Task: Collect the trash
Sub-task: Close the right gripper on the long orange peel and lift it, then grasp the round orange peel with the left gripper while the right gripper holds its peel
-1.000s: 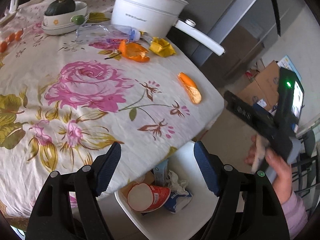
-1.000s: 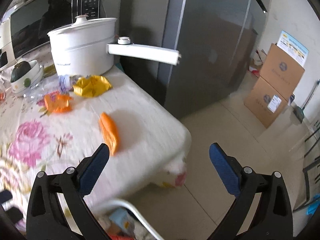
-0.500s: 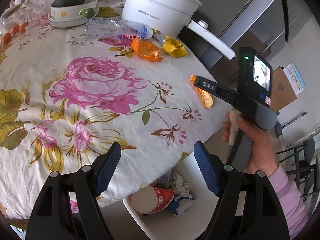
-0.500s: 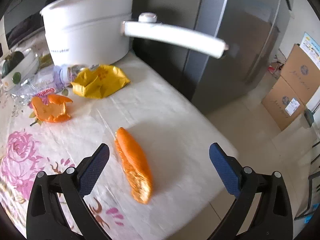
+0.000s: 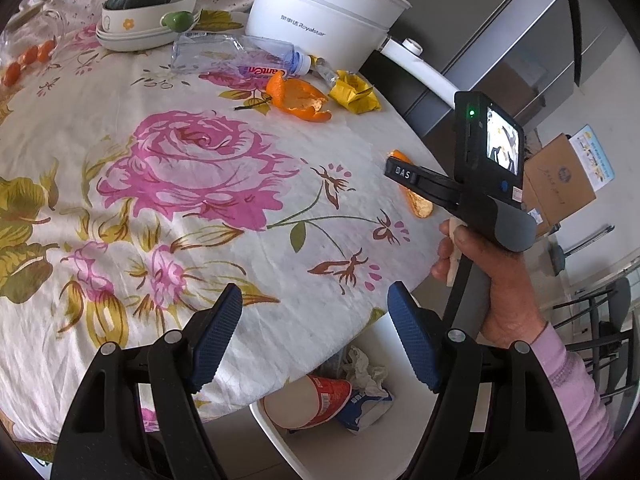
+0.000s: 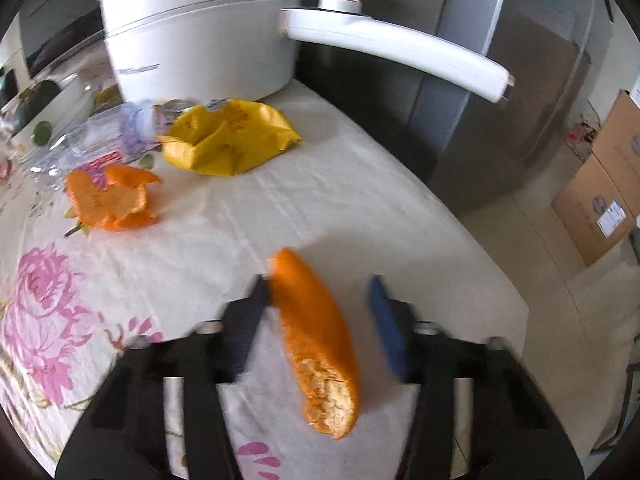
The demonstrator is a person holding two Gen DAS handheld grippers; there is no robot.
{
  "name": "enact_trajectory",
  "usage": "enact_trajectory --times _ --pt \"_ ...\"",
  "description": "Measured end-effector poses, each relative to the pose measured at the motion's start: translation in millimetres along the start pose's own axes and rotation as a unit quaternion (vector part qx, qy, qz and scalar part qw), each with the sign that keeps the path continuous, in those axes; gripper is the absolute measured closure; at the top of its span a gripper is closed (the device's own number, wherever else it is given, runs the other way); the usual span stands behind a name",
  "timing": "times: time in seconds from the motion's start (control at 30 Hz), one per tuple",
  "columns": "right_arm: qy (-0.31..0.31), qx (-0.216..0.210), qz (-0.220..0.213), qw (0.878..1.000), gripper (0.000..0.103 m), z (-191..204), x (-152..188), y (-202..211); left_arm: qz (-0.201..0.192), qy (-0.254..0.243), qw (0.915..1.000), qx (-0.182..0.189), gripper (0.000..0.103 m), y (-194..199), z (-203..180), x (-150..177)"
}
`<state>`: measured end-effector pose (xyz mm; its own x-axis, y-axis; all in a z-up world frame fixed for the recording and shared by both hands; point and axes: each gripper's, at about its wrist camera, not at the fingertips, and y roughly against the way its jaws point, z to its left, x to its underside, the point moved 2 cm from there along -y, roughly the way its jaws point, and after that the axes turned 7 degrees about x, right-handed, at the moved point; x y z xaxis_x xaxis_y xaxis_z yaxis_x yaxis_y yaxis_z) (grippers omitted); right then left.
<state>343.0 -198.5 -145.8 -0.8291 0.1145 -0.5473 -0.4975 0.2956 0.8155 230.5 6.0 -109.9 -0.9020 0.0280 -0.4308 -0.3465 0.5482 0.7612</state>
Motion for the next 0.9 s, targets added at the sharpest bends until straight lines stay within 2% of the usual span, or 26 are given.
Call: enact_trajectory --times 0.1,0.17,0.43,0.63,0.73,0.9 --pt "0.006 -0.001 -0.001 1.0 0.087 3.6 1.8 3.2 0.0 0.0 1.0 0.0 0.029 -1.5 -0.1 -1.1" --pt "0.004 -0.006 -0.002 1.0 0.091 2.0 3.0 6.1 -0.002 0.0 1.0 0.0 0.029 -2.5 -0.7 -2.7" --pt "-0.036 -0.038 -0.03 0.998 0.092 -23.0 6.6 47.8 -0.013 0.011 0.9999 -0.004 0.029 -13.2 3.4 -20.7" --pt "-0.082 -0.082 -0.053 0.992 0.092 -41.4 -2.3 79.9 -0.062 0.017 0.9979 -0.011 0.029 -22.4 8.1 -65.6" --pt "-0.087 -0.091 -0.062 0.99 0.092 -48.0 -5.2 88.4 -0.085 0.03 0.9954 -0.034 0.029 -34.2 16.2 -95.6" --pt "-0.097 -0.094 -0.062 0.989 0.092 -54.8 -13.0 84.3 -0.097 0.069 0.9924 -0.035 0.032 -61.8 27.1 -136.5"
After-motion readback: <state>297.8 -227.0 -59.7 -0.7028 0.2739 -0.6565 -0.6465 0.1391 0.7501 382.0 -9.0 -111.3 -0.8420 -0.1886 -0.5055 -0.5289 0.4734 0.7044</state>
